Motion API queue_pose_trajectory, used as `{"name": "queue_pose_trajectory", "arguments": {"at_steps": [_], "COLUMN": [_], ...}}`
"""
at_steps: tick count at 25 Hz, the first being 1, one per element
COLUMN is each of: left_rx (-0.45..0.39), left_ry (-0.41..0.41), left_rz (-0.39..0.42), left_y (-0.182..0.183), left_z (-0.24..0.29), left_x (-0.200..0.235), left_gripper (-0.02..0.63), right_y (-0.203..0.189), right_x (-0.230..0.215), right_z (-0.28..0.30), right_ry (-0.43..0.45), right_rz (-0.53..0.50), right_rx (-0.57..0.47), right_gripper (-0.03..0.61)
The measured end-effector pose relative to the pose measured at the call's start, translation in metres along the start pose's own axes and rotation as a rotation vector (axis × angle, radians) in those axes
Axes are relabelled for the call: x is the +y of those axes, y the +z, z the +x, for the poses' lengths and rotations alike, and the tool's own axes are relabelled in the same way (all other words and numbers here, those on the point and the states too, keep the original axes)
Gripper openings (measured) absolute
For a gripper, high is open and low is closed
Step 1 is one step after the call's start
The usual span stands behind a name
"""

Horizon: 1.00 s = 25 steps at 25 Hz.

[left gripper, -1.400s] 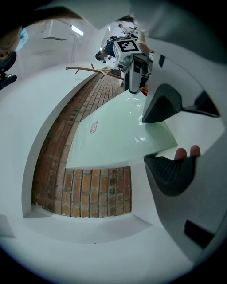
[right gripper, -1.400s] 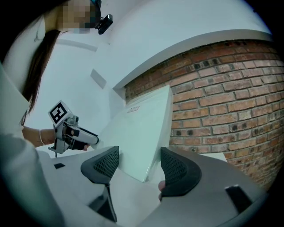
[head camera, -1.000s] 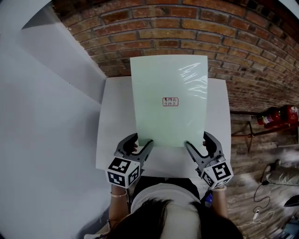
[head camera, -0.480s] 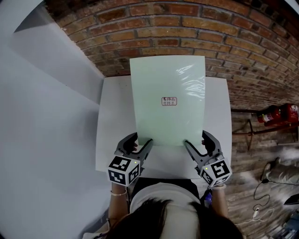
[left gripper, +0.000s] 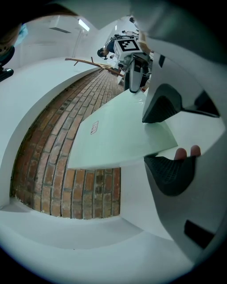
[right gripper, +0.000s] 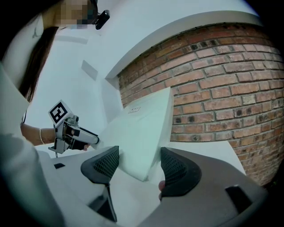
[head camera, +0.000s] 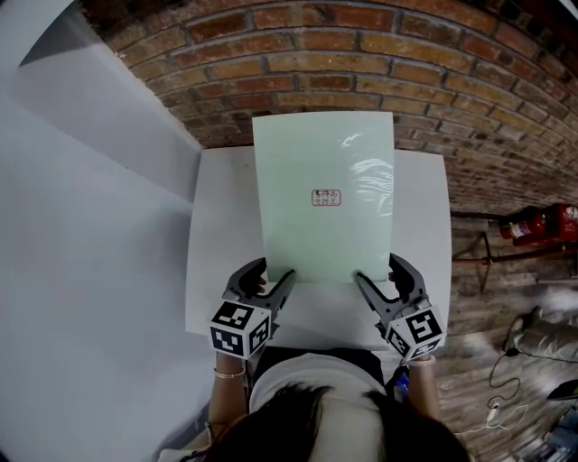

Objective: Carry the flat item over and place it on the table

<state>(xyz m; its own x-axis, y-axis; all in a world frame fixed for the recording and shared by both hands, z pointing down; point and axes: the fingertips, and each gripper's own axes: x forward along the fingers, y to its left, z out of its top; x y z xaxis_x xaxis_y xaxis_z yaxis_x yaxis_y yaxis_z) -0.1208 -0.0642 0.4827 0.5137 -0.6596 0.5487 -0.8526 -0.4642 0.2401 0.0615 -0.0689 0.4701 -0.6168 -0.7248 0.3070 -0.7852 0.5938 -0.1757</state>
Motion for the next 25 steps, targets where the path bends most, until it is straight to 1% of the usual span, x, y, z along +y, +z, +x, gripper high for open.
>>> {"name": "queue_pose_trajectory", "arguments": {"at_steps": [7,16,25], "left_rx": [0.016,0.051,0.083], "left_ry": [0.006,-0.011,-0.017], "left_rz": [-0.004,-0.028,-0.028], "left_y": [-0.001,-0.009,-0.013], "left_z": [0.008,0.023,0.035], "left_x": [0.007,0.012,0.017], "left_gripper": [0.25,0.25,0.25], "right_y": [-0.005,-0.016,-0.028], "right_x": [-0.004,-0.012,-0.019], "right_z": [0.009,0.017,0.024], "right_ry": [-0.002,-0.01,-0.02], "right_rz": [0.017,0.042,0.07], "right_rx": [0.016,0.043,0.07], "right_gripper": [0.313,0.313,0.313]}}
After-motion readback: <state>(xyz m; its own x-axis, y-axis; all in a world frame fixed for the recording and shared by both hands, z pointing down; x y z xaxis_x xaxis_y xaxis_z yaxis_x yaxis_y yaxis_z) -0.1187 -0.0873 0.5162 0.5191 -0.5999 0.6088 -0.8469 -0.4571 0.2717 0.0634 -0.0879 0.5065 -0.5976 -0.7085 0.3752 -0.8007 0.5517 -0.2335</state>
